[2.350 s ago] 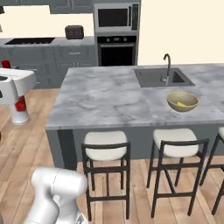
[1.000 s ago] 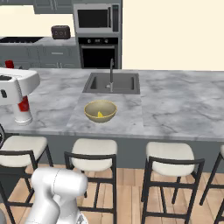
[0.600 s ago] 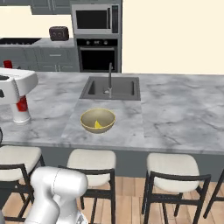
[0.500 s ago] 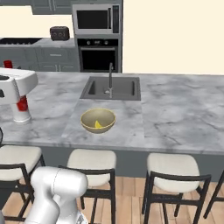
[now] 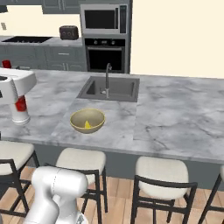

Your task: There is a bowl on the dining counter. Grab a lemon wedge from the fridge and place it in the bowl. Then get the liquor bottle and glass cup from the cabinet and place them next to the bowl.

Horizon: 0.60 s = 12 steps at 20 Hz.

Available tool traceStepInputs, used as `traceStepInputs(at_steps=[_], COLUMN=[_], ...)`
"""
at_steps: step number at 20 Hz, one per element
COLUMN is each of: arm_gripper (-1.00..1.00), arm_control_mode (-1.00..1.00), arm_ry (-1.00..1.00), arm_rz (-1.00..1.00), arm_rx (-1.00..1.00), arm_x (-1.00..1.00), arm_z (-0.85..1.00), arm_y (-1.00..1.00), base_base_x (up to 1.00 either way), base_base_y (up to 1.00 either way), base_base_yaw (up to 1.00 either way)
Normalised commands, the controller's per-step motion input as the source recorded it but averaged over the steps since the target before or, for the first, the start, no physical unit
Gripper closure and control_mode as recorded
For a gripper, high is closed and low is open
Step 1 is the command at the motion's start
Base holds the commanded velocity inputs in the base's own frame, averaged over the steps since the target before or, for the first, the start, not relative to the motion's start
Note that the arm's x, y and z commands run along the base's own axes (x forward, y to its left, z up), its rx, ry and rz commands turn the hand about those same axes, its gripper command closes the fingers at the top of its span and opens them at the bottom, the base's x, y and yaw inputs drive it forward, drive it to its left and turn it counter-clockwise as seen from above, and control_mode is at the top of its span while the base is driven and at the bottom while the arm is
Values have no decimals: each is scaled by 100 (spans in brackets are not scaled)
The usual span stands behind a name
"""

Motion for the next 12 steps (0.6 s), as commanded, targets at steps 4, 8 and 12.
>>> traceStepInputs(at_steps=[4,8,12], arm_gripper=[100,100,100], arm_control_mode=[100,-100,-100], arm_ry=[0,0,0], arm_rz=[0,12,24], arm_rx=[0,2,3], arm_x=[0,23,45], arm_z=[0,0,0], arm_y=[0,-34,-73], base_base_x=[46,25,0], base_base_y=[-69,-30,0], base_base_yaw=[26,12,0])
